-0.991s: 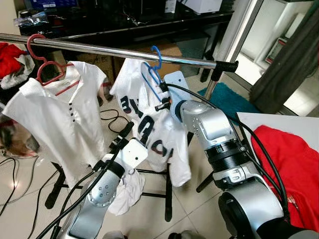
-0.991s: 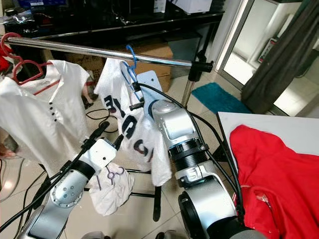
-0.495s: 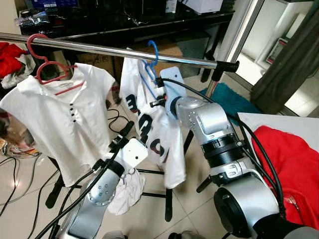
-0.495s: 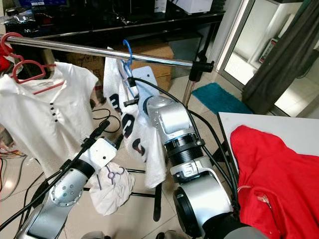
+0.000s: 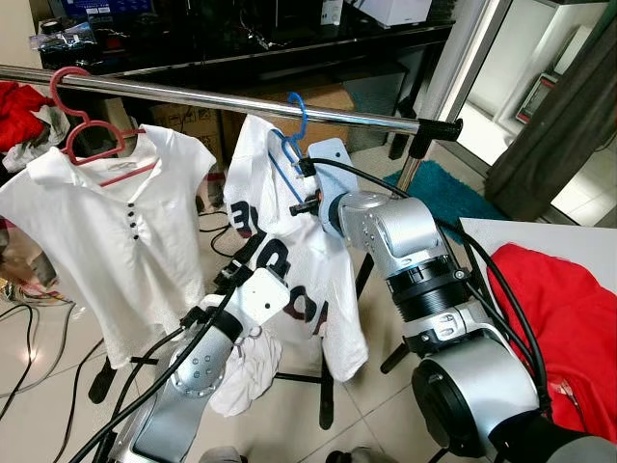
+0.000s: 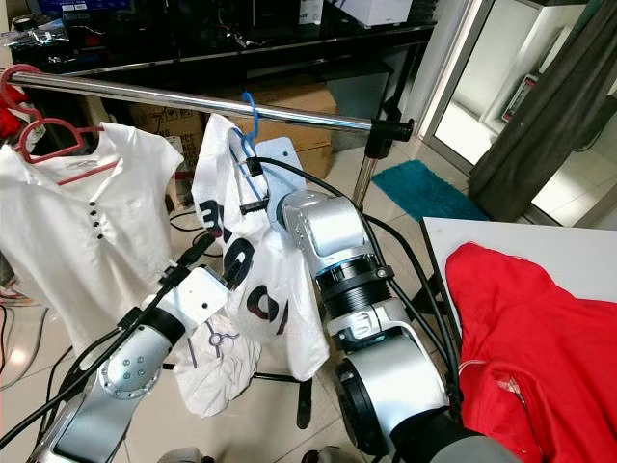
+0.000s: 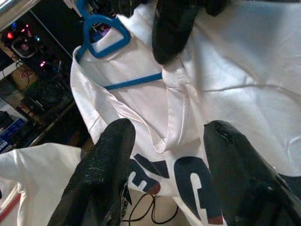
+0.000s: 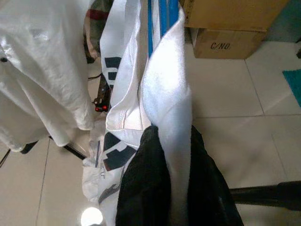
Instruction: Hang hanger
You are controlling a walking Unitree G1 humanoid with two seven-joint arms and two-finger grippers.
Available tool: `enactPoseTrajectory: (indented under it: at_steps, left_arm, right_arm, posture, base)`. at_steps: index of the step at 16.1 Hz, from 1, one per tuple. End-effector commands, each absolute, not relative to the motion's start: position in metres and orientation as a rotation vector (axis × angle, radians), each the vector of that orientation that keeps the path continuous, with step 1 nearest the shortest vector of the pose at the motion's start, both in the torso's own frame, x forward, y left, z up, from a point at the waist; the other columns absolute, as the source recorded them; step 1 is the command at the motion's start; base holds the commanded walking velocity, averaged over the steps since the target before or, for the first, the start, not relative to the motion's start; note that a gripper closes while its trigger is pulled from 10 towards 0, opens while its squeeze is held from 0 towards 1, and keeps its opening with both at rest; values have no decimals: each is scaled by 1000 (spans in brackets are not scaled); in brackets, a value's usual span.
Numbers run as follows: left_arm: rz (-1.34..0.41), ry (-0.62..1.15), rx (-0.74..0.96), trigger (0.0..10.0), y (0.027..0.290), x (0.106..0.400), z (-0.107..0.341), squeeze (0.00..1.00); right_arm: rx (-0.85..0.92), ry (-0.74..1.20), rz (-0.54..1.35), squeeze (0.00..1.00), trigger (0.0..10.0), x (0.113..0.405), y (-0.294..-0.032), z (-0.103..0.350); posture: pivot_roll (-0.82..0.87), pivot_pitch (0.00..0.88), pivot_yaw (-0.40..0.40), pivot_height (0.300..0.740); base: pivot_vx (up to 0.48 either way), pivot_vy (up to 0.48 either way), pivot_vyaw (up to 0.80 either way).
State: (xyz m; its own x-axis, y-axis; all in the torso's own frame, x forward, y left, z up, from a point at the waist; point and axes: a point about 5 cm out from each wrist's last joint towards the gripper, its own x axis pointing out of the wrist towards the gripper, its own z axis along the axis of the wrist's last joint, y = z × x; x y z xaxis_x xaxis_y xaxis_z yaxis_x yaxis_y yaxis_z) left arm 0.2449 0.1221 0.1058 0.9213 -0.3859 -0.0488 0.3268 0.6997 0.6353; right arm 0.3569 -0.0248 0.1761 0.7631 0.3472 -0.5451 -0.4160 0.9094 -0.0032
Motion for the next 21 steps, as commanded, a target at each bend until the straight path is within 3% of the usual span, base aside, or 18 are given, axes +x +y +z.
enactPoseTrajectory:
  at_steps: [1, 9, 21]
  left_arm:
    - [-410, -111, 696, 10000, 118, 244, 111, 0]
    - [-408, -97, 696, 10000, 118, 243, 108, 0]
    - [-438, -82, 694, 10000, 122, 241, 102, 0]
  right_arm:
    - [-112, 544, 412, 0, 10000, 360, -25, 186]
    - [-153, 622, 393, 0, 10000, 359, -22, 155]
    - [-139, 607, 355, 0, 10000, 365, -32, 149]
  posture:
    - [127, 30, -71, 740]
    - [132, 37, -76, 740]
    - [128, 28, -80, 740]
  base:
    - [0, 0, 0]
    - [0, 0, 0]
    - [0, 0, 0]
